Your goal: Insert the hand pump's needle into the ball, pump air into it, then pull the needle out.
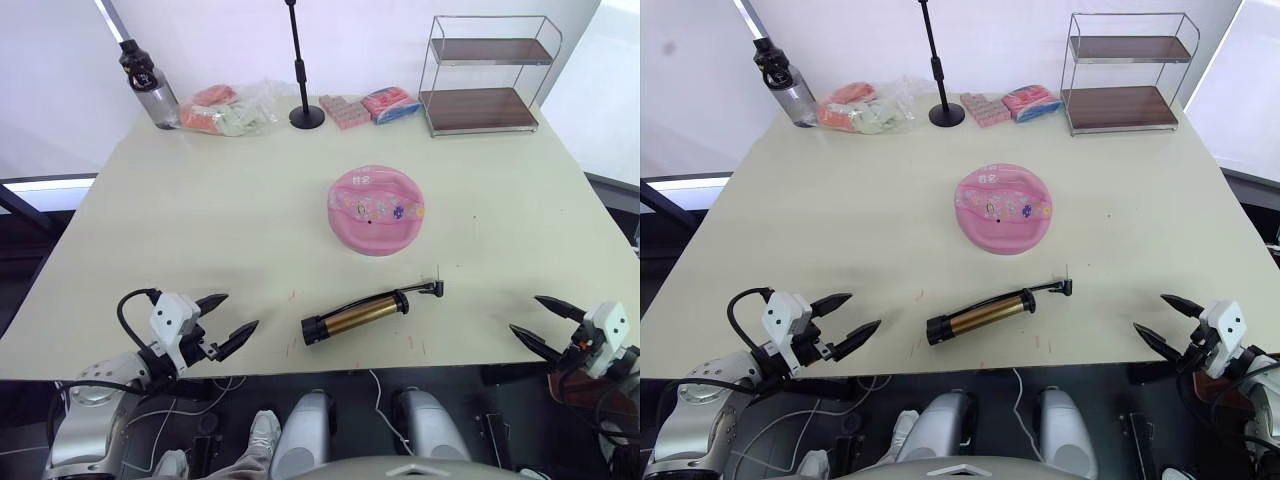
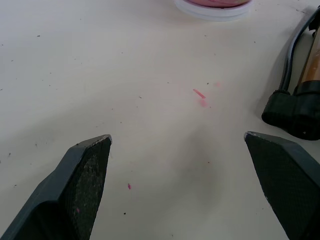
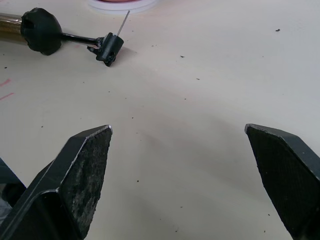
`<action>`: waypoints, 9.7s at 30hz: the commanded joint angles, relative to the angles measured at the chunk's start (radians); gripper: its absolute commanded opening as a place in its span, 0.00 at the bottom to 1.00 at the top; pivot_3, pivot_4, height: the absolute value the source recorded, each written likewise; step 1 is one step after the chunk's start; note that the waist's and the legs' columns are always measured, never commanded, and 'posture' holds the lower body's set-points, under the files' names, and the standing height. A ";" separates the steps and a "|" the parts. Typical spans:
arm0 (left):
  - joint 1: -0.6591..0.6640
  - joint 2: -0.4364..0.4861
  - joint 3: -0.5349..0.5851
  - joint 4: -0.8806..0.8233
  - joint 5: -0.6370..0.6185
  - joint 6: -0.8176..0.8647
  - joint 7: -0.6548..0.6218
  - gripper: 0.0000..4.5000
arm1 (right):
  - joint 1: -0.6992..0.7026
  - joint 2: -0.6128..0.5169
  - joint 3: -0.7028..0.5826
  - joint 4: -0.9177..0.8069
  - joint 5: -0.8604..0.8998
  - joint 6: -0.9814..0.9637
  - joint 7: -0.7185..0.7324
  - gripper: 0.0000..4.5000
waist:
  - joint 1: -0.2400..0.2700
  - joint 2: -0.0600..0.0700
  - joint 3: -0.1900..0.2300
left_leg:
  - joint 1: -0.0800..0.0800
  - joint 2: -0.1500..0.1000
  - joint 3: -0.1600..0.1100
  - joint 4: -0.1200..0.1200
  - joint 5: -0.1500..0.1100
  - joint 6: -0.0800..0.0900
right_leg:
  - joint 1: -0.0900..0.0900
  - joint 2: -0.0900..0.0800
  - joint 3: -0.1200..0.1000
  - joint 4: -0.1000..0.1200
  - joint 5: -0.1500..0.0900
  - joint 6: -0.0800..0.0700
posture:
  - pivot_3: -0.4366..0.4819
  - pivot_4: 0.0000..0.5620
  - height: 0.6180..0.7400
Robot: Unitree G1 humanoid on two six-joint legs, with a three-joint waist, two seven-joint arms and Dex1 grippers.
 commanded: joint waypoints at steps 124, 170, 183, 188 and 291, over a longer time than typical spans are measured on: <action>-0.995 -0.642 -0.574 0.663 0.316 -0.128 -0.180 0.02 | 0.165 0.144 -0.056 -0.937 0.500 0.723 -0.609 1.00 | 0.024 0.002 -0.002 | -0.005 -0.005 -0.002 0.008 0.000 0.001 | 0.002 0.002 0.000 0.000 0.003 0.006 | 0.48 0.27 1.00; -0.915 -0.680 -0.532 0.634 0.207 -0.054 -0.217 0.00 | 0.053 0.215 -0.027 -0.896 0.686 0.939 -0.806 0.08 | 0.023 0.002 -0.002 | -0.006 -0.005 -0.002 0.008 0.000 0.001 | 0.001 0.002 0.000 -0.001 0.005 0.009 | 0.48 0.27 1.00; -0.850 -0.580 -0.506 0.431 0.169 -0.042 -0.249 0.68 | 0.068 0.144 0.008 -0.953 0.498 0.818 -0.643 0.08 | 0.021 0.002 -0.002 | -0.006 -0.004 -0.002 0.007 0.000 0.001 | 0.001 0.002 -0.001 -0.001 0.005 0.009 | 0.48 0.27 1.00; -0.814 -0.500 -0.487 0.251 0.112 0.060 -0.259 0.98 | 0.087 0.078 0.031 -0.956 0.379 0.741 -0.544 0.08 | 0.021 0.002 -0.002 | -0.006 -0.003 -0.002 0.007 0.000 0.001 | 0.001 0.002 0.000 -0.002 0.004 0.007 | 0.48 0.27 1.00; -1.089 -0.474 -0.334 0.573 0.327 0.180 0.191 0.01 | -0.821 0.347 0.429 -0.822 0.030 1.765 -1.045 0.08 | -0.001 0.000 -0.001 | -0.010 -0.006 -0.007 0.007 0.000 0.001 | -0.001 0.002 -0.004 0.000 0.009 0.005 | 0.48 0.27 1.00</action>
